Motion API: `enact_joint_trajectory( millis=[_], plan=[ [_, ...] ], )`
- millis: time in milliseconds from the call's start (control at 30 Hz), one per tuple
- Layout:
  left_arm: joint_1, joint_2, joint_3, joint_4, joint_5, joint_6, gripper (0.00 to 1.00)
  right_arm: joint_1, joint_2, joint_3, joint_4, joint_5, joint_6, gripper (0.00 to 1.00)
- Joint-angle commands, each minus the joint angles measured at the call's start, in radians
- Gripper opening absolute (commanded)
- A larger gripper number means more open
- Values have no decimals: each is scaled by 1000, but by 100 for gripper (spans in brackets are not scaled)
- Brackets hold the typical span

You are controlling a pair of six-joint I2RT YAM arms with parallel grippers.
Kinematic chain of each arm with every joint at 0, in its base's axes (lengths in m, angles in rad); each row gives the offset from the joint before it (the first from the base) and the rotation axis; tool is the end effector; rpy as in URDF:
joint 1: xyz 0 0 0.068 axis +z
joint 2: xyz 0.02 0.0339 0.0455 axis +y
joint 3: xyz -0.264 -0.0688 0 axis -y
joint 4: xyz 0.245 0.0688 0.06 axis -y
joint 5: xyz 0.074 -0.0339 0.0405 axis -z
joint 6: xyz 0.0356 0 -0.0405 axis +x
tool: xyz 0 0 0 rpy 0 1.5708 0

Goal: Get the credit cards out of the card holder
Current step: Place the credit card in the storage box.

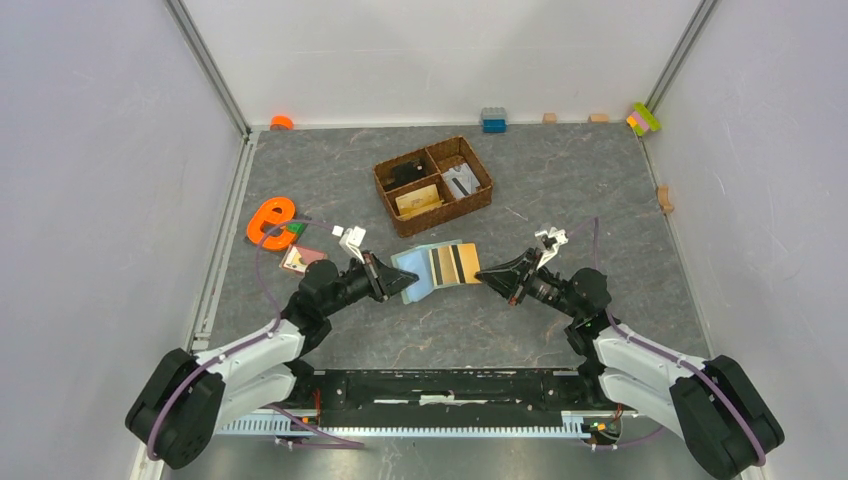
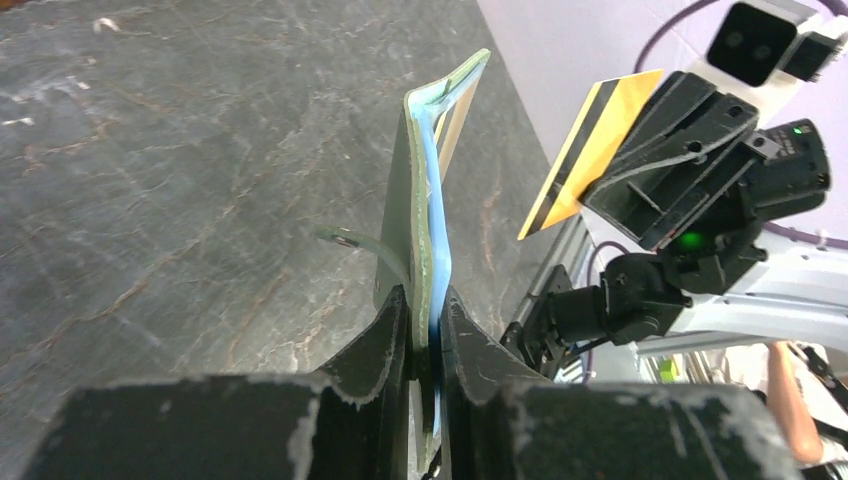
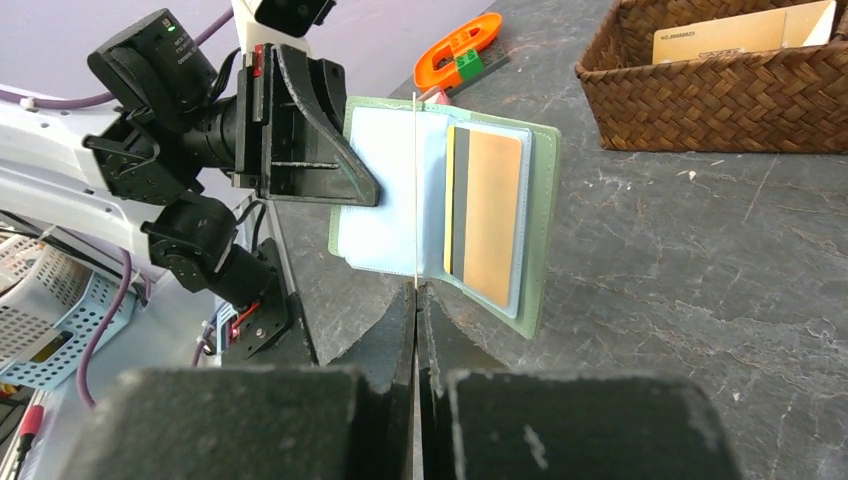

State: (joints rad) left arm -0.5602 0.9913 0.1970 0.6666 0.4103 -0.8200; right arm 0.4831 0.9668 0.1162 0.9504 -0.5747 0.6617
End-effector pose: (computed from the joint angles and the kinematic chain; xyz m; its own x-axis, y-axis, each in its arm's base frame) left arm 0.1582 -0.1160 0.1881 -0.6749 -0.3681 -0.6395 0.4822 0.4360 -0.7598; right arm 0.1505 0.1008 0.1966 -0.4643 0.3389 -0.8183 -0.7397 0.3598 0.5687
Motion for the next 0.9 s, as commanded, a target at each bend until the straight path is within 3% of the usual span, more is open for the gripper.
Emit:
enact_joint_trajectory(
  millis=[0, 300, 600, 800, 867],
  plan=[
    [5, -54, 42, -99, -105, 70, 2, -4, -5, 35, 1, 31, -46, 0],
    [5, -213, -1, -222, -322, 58, 2, -3, 29, 98, -70, 100, -112, 0],
    [5, -440, -39, -442, -684, -72, 2, -3, 149, 190, -70, 173, -114, 0],
    [5, -516, -45, -514, -779, -135, 2, 9, 295, 245, 57, 208, 27, 0],
    [5, -535, -45, -528, -790, -138, 2, 26, 332, 292, 55, 189, -9, 0]
  ],
)
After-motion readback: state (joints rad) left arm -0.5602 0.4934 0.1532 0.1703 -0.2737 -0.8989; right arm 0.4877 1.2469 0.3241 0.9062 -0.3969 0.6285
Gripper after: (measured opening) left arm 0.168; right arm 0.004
